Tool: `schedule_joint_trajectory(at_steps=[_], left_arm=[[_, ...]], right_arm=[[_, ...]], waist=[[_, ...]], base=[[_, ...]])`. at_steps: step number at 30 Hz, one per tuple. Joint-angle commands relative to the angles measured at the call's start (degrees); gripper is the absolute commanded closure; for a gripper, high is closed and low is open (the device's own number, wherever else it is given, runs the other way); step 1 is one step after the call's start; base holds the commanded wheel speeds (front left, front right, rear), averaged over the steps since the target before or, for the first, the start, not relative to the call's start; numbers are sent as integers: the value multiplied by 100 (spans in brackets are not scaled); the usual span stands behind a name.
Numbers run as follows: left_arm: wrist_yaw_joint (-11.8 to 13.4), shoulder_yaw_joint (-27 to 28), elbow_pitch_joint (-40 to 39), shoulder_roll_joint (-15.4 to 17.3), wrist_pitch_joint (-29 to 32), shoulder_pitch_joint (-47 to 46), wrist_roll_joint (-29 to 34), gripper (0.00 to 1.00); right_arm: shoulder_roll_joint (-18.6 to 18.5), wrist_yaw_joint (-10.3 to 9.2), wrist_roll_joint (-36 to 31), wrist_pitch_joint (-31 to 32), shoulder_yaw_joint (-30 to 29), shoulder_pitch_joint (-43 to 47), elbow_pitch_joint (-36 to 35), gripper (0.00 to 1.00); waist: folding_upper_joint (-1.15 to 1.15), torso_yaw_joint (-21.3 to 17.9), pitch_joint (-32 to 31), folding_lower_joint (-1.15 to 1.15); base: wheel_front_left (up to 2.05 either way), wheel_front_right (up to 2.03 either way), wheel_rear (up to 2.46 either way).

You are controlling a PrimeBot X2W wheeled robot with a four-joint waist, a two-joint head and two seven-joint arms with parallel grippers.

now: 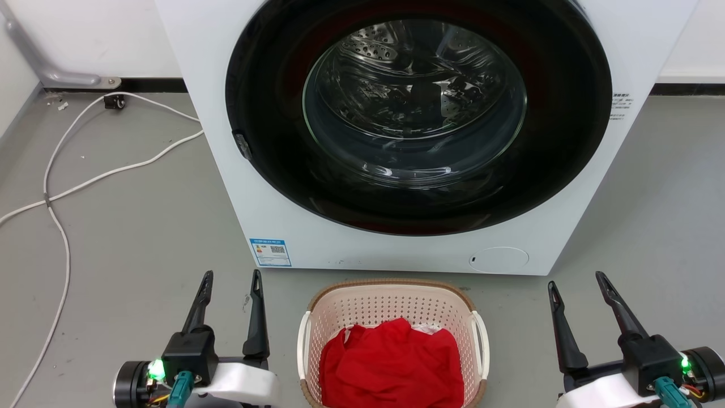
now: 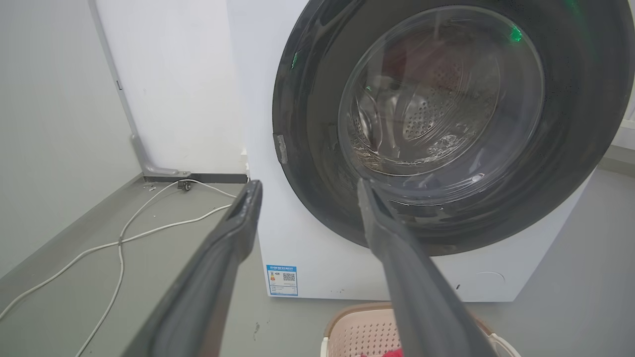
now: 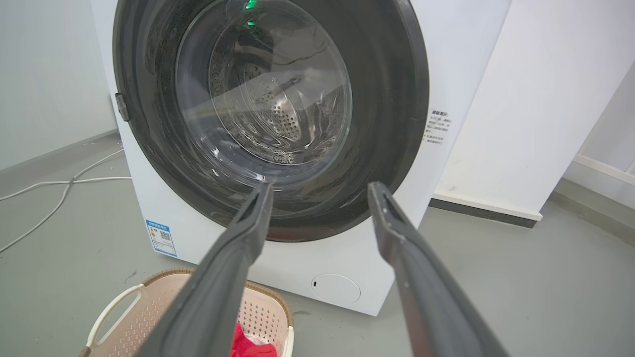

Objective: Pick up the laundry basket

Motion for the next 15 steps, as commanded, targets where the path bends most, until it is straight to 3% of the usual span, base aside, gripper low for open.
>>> schedule_joint_trajectory(at_steps=[1,15], left_arm=[[55,24,31,14,-24,74,65,0],[173,7,89,12,-23,58,238,0]], right_arm=[[-7,-4,14,-12,1,43,12,0],[-7,-4,24,-12,3,50,36,0]], waist=[[0,-1,-3,0],[0,3,-15,0]], base=[[0,0,0],[0,0,0]])
